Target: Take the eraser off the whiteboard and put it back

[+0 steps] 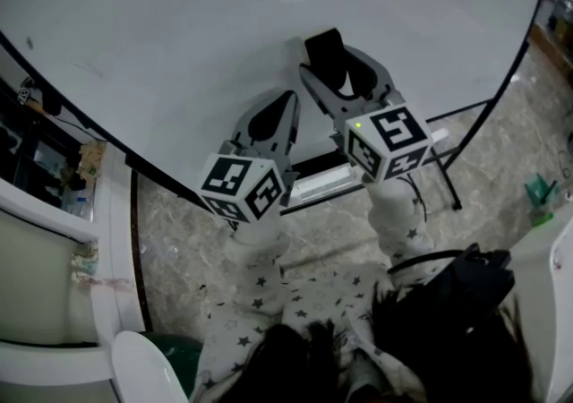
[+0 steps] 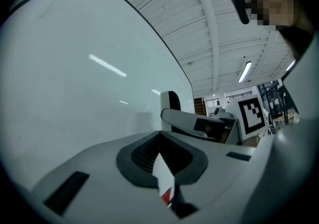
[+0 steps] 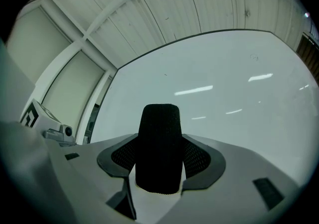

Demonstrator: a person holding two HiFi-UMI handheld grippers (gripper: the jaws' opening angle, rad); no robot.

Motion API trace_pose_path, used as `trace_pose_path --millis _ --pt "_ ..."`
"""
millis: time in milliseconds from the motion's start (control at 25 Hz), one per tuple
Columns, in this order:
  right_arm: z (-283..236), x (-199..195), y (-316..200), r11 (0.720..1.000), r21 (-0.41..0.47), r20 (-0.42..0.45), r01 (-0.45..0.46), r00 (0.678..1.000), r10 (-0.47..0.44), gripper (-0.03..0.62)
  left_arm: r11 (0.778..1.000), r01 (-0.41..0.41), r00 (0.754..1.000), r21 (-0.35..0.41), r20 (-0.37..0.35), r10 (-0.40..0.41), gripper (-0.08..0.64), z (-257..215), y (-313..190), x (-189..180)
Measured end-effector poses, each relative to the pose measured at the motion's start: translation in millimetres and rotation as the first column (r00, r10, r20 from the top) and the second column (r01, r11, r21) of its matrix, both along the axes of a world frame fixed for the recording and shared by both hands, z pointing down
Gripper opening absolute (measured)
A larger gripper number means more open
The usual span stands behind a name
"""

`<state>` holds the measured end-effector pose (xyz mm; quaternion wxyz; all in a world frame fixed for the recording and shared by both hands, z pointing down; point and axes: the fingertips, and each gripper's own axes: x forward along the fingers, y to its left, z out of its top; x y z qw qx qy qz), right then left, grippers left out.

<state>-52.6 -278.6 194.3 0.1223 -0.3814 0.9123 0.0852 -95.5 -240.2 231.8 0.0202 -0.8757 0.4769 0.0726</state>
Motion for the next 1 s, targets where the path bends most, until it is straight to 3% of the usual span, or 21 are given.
trace_pose_path --millis 320,560,1000 --pt "-24.0 -33.7 -12.3 0.997 0.068 -0.015 -0.036 0.999 0.037 0.258 1.000 0.015 1.000 0.008 0.007 -0.015 0.002 -4.6 -10.9 -33.7" --pt "-30.2 -34.1 -6.5 0.990 0.115 -0.049 -0.076 0.995 0.082 0.258 0.999 0.019 0.999 0.030 0.031 -0.020 0.002 -2.8 -1.9 -28.5" --pt "-27.9 -30.0 -18.1 0.981 0.127 -0.084 -0.146 0.984 0.157 0.258 1.000 0.006 0.999 0.025 0.033 -0.007 0.002 2.6 -2.5 -22.3"
